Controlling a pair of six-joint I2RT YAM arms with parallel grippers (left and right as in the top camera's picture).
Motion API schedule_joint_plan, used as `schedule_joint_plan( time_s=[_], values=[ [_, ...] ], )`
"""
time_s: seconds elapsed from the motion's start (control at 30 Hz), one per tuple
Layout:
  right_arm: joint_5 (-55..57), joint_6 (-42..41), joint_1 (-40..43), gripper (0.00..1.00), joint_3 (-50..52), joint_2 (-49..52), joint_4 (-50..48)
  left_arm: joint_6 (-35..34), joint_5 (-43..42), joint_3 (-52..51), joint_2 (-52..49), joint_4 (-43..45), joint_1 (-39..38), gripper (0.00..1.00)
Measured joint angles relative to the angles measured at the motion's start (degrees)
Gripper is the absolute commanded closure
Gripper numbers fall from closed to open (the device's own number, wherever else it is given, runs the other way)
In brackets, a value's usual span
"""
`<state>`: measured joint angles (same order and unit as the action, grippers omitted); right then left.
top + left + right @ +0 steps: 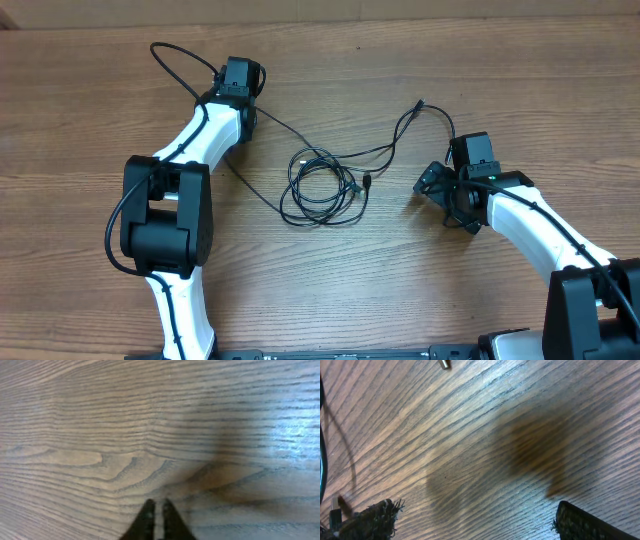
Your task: Untangle cables
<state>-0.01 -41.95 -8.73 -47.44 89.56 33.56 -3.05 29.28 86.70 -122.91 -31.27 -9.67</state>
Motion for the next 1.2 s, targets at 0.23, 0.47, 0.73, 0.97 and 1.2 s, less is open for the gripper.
schedule_joint_plan(
  time_s=[0.23,0.47,0.73,0.97,1.2],
  values=[
    [-3.4,3.3,0.0,0.0,0.0,0.0,3.1,-6.5,-1.8,2.8,7.0,-12.7,0.0,0.96],
    [-21.7,13.6,-0.4,0.0,0.0,-2.1,1.0,-8.9,-21.1,10.2,34.5,-17.3,0.0,0.96],
    [-39.0,18.1,-12.4,0.0,0.3,-2.8,-16.1,-9.1,-41.3,11.1,50.1,-18.5,0.0,0.96],
    [-38.4,10.9,-20.5,0.0,0.3,-2.9,-33.4,-9.3,-50.2,11.1,50.7,-17.4,0.0,0.96],
    [-29.7,17.7,-30.8,0.0,0.3,-3.0,-42.5,-17.2,-53.0,11.1,50.7,-16.2,0.0,0.96]
  ],
)
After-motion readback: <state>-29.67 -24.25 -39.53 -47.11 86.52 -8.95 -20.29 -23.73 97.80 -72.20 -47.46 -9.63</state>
